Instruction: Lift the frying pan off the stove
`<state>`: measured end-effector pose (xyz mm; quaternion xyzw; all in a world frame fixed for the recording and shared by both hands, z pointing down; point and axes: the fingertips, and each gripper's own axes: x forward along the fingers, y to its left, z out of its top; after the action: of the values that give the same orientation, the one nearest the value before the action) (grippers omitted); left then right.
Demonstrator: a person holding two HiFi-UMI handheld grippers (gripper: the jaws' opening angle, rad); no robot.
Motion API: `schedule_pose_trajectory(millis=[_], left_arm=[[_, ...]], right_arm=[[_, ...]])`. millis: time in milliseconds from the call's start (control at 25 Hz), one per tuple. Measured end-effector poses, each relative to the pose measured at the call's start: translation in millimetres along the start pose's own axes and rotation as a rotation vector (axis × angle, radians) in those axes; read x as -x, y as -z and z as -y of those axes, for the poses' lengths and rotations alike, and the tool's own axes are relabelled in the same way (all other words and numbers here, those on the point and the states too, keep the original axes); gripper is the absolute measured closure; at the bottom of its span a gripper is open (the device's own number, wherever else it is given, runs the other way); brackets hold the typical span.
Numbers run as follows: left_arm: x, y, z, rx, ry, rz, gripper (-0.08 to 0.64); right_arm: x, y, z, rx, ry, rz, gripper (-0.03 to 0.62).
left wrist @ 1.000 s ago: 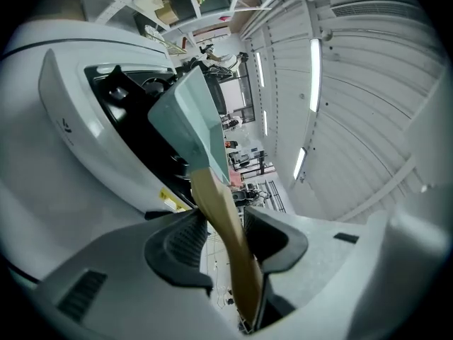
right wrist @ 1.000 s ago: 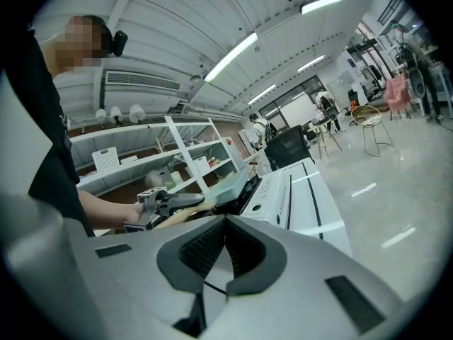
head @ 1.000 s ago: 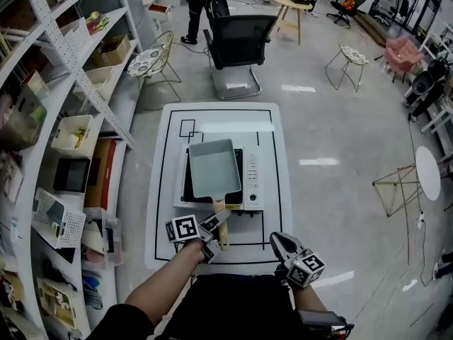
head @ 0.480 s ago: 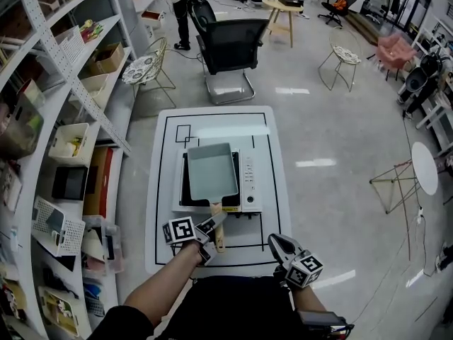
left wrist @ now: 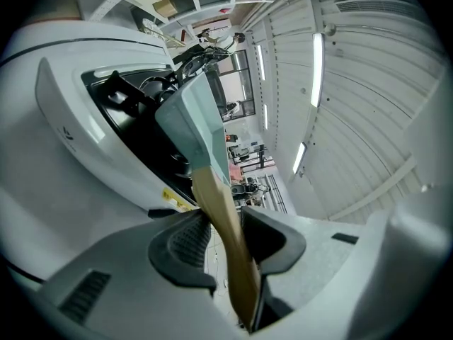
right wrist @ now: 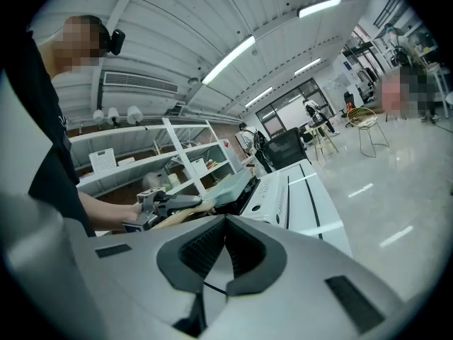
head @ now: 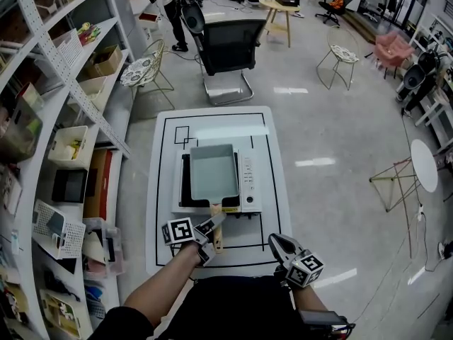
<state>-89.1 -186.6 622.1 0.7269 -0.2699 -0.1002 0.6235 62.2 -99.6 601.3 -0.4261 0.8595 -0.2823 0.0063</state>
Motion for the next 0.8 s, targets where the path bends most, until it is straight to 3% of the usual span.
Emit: schedule_pose_trajectory(millis=[800], left_arm=[[10.8, -3.5, 10.9, -0.051, 0.031, -0.011, 0.422]], right_arm=[[-6.9, 3.2, -10.9, 0.003, 0.003, 0.002, 0.566]])
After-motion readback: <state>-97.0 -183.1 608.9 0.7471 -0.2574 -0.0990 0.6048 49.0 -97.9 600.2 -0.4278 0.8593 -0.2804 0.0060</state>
